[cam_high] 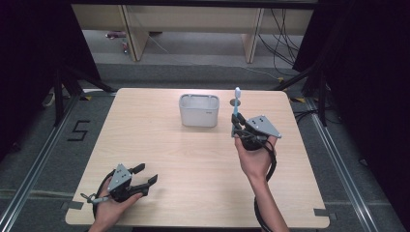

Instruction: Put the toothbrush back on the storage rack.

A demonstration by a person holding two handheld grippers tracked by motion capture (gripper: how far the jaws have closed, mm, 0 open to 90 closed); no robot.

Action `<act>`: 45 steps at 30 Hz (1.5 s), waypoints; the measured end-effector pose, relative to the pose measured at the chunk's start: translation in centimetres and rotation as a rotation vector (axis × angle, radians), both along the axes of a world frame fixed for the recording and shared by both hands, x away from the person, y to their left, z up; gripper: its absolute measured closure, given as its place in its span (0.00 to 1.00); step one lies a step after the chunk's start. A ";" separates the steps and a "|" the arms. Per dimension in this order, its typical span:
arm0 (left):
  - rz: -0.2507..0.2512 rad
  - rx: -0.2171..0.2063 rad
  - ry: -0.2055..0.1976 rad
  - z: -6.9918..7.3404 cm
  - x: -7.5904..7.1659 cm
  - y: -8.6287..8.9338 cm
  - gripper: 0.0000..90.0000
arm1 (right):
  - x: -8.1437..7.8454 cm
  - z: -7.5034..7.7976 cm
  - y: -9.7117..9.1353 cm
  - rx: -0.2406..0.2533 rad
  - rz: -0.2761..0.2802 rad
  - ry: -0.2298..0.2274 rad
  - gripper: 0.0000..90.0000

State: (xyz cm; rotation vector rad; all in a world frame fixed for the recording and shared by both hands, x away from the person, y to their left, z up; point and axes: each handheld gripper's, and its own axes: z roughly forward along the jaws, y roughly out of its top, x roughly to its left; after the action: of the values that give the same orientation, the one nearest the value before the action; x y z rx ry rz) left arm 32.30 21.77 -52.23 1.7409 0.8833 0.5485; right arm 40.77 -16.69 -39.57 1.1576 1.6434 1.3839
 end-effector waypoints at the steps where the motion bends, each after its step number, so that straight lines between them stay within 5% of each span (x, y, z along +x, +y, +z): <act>1: -0.001 0.003 0.001 0.0 0.0 0.0 0.36 | 0.0 0.0 0.0 0.000 0.000 0.000 0.88; 45: -0.004 -0.015 -0.004 -0.1 0.1 0.0 0.36 | 1.7 0.4 2.4 -0.004 0.014 -0.053 0.88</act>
State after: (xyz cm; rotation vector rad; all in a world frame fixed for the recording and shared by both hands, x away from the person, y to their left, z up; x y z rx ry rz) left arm 32.36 21.80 -52.29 1.7266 0.8795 0.5413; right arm 42.49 -14.27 -39.19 1.0997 1.6193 1.4081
